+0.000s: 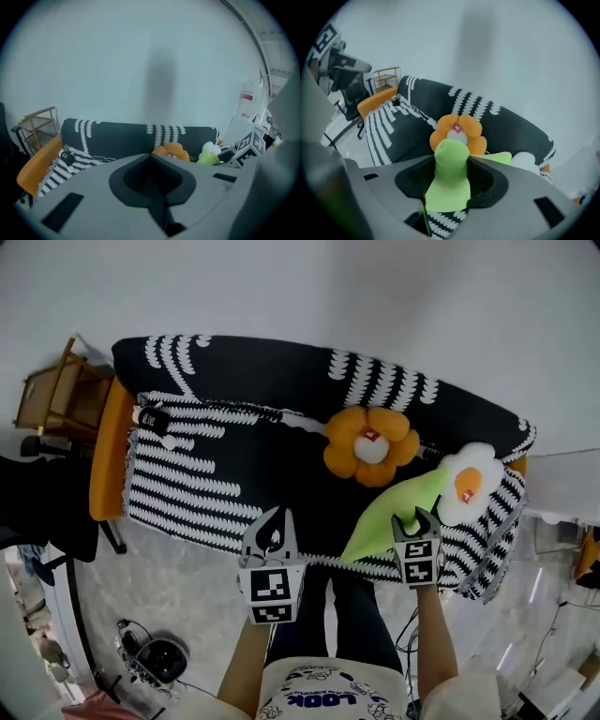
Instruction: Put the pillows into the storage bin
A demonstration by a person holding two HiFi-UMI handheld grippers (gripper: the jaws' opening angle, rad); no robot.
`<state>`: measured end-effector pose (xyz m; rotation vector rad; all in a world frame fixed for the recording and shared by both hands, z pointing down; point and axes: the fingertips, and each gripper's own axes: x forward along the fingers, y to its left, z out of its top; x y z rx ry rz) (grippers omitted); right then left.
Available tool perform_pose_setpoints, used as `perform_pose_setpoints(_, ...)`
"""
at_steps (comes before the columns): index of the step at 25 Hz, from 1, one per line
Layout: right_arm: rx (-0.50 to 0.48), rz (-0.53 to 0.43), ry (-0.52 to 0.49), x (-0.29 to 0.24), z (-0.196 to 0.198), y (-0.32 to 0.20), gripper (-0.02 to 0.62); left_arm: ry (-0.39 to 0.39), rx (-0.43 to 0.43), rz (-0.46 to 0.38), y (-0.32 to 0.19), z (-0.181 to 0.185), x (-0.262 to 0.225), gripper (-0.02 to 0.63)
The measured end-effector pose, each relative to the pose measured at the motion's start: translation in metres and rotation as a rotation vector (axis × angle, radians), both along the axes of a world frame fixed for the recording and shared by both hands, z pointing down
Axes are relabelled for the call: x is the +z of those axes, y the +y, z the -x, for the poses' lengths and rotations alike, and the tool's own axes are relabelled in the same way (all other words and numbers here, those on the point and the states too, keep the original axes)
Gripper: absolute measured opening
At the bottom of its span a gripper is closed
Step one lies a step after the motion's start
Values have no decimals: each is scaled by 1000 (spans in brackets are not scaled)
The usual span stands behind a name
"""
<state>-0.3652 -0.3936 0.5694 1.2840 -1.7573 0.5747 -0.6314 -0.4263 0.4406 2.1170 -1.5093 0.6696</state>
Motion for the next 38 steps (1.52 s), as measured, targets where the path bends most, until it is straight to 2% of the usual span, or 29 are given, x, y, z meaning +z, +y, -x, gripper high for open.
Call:
perform_pose_setpoints(3,173,-62,-108,-29,-3,7,218,3,48,-40,3,-6,-19,14)
perform_pose_setpoints(5,250,-112,-176,-52,-1,13,215,7,76,-61,8,-13,-31,14)
perform_pose_setpoints(10,339,-245,-239,-118,-1,26,207,34,132,-111,17,-36,-67,14)
perform_pose_setpoints(15,462,-360,-264,-174,-42,65,206,67,221,-169,27,-83,-98,14)
perform_pose_setpoints(20,613,-444,-276,-213,-109,129,199,101,317,-210,62,-152,-128,14)
perform_pose_setpoints(24,698,-491,-227,-233,-166,190,195,123,406,-235,102,-217,-144,14)
perform_pose_setpoints(29,806,-535,-173,-253,-240,288,195,167,522,-247,178,-306,-159,14)
perform_pose_setpoints(32,902,-566,-145,-258,-283,352,195,198,614,-251,224,-360,-162,14)
perform_pose_setpoints(38,1052,-576,-74,-258,-351,472,195,229,769,-225,314,-451,-158,14)
